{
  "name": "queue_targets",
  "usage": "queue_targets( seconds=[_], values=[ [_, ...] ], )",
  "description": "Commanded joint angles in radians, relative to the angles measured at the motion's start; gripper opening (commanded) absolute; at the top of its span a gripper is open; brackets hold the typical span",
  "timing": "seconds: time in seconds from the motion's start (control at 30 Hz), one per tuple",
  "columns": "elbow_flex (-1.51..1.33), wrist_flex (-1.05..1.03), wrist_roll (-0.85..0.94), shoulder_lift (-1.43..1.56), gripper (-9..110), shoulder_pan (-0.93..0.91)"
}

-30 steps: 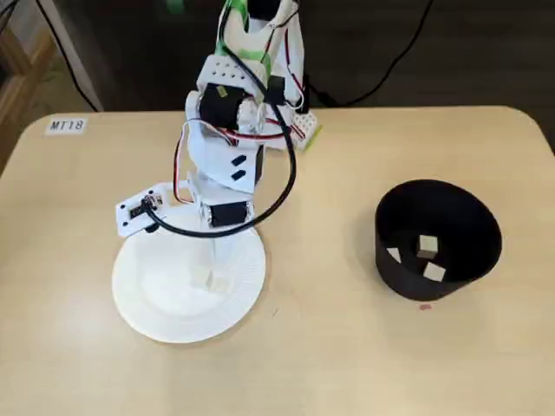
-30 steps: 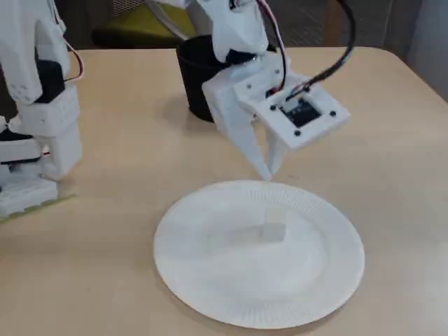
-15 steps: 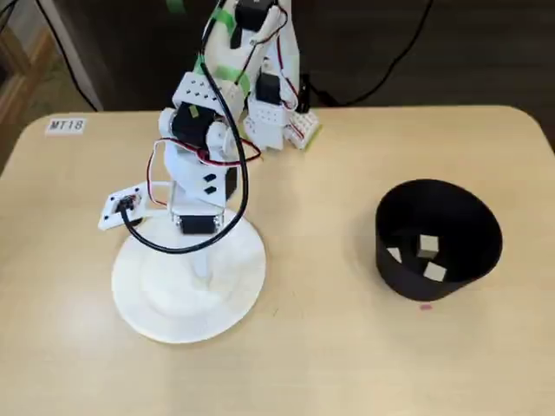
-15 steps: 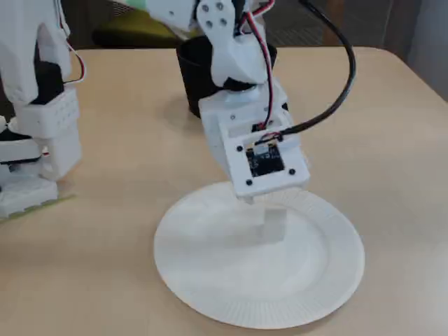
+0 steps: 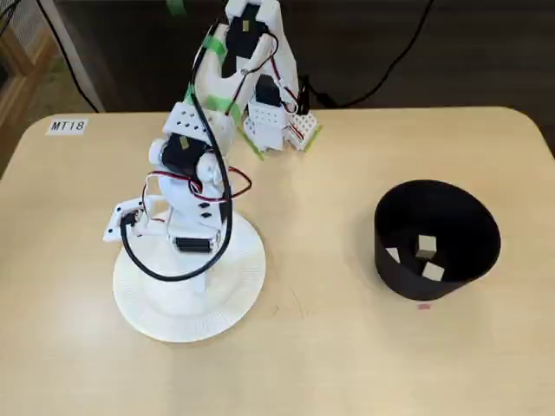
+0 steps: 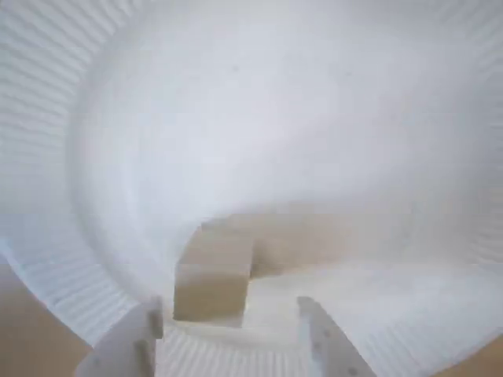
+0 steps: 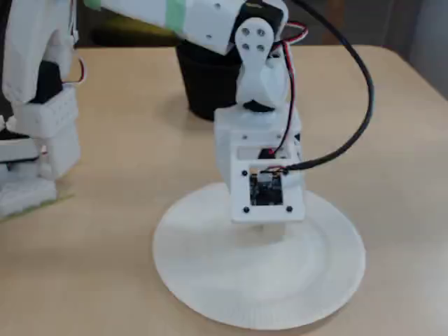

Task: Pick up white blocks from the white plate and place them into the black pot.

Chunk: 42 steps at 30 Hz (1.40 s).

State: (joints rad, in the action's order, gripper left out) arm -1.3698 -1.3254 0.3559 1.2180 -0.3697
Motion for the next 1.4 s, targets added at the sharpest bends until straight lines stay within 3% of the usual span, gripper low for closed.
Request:
queue_targets(
  seconds=[0.0,0.17,0.77,0.9,1.37],
  values=[
    [0.08,-0.02,-0.015,-0.021,18,-0.008],
    [0.192,-0.072,-0.04,-0.114,-2,-0.009],
    [0.255,-0.074,-0.058,-0.003,-2,0.054],
    [0.255,-0.037,-0.135,0.133,-2,0.179],
    [0.198,0.038,-0.474,0.568,-2,0.93]
  ],
)
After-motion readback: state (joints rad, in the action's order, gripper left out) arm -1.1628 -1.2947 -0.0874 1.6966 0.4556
